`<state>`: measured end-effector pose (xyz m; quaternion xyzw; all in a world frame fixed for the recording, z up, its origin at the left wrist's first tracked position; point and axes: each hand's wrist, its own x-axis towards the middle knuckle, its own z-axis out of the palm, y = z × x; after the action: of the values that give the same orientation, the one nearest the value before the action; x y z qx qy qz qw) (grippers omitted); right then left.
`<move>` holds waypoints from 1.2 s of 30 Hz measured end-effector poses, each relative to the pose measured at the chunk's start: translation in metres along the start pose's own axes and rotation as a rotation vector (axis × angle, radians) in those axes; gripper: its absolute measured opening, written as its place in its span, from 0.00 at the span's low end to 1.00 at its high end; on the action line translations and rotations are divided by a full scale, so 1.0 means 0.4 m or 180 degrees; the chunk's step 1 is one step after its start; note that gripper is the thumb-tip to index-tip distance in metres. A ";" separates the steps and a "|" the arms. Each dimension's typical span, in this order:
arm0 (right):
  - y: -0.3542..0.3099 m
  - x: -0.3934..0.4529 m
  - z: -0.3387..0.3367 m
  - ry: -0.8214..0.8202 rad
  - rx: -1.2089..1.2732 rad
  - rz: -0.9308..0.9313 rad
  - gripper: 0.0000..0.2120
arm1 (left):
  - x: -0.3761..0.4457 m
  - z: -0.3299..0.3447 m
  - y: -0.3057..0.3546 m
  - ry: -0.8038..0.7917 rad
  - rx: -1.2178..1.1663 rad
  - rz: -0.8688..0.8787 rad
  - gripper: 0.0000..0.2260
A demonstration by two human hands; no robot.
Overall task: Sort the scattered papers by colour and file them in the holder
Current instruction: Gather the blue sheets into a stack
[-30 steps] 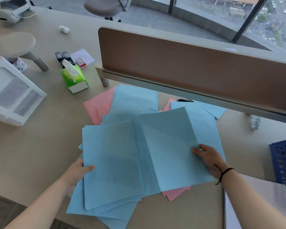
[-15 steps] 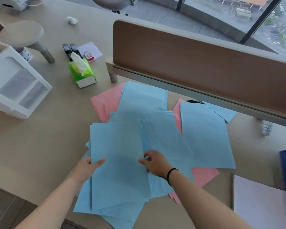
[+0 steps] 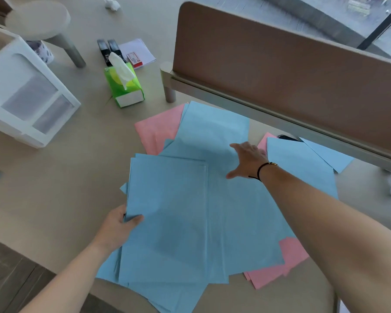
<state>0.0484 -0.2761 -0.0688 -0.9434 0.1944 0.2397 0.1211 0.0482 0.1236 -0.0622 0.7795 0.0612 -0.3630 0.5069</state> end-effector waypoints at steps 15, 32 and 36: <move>0.101 -0.108 0.003 -0.0041 0.1335 0.0217 0.10 | 0.006 -0.026 -0.044 0.0037 -0.0414 -0.0364 0.09; 0.222 -0.376 0.157 0.0984 0.2752 0.1305 0.08 | -0.003 0.027 0.003 0.0200 -0.0085 -0.0421 0.10; 0.316 -0.380 0.043 0.1652 0.3497 0.1567 0.13 | -0.010 0.036 0.010 0.0286 -0.0108 -0.0466 0.09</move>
<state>-0.1354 -0.3370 -0.0247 -0.6994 0.5217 -0.1092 0.4762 0.0399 0.1108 -0.0598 0.7797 0.1469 -0.3627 0.4889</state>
